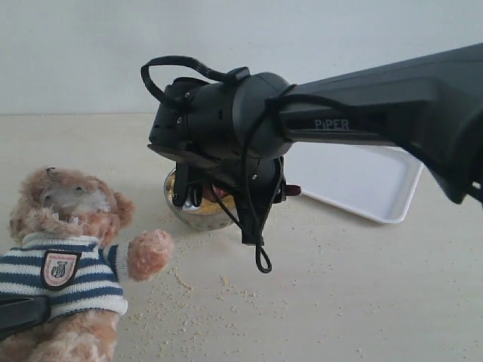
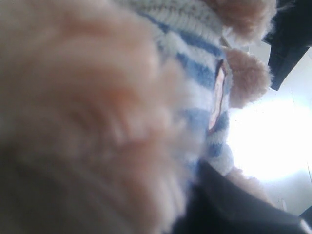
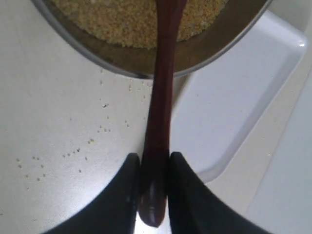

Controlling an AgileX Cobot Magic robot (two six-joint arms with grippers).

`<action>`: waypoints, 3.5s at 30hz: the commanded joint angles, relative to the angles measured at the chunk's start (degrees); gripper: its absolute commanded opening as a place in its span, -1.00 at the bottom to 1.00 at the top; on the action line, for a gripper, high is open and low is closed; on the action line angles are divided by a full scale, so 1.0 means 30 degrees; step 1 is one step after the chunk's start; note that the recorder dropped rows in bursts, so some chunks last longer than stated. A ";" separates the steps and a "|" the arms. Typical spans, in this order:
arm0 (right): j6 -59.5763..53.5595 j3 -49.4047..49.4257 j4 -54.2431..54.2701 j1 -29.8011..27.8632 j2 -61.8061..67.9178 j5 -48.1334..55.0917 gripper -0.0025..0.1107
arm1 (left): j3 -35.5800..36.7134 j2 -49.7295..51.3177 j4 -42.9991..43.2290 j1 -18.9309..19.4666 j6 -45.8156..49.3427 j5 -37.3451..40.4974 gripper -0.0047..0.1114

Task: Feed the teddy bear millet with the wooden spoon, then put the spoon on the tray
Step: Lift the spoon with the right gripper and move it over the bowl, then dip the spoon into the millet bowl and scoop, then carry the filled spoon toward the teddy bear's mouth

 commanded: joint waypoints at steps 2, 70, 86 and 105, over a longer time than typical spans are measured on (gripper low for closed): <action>0.0755 -0.0116 0.0701 0.0016 -0.0038 0.0044 -0.96 | 0.0004 -0.0137 -0.0468 0.0076 0.0152 0.0387 -0.83; -0.1807 -0.2055 1.3817 -0.5311 -0.1633 0.0044 -0.96 | 0.0004 -0.0137 -0.0468 0.0076 0.0152 0.0387 -0.83; -0.2310 -0.2020 1.5500 -0.2933 -0.4543 0.0044 -0.96 | 0.0004 -0.0137 -0.0468 0.0076 0.0152 0.0387 -0.83; -0.0809 -0.0243 1.4500 -0.0363 -0.7465 0.0044 -0.96 | 0.0004 -0.0137 -0.0468 0.0076 0.0152 0.0387 -0.83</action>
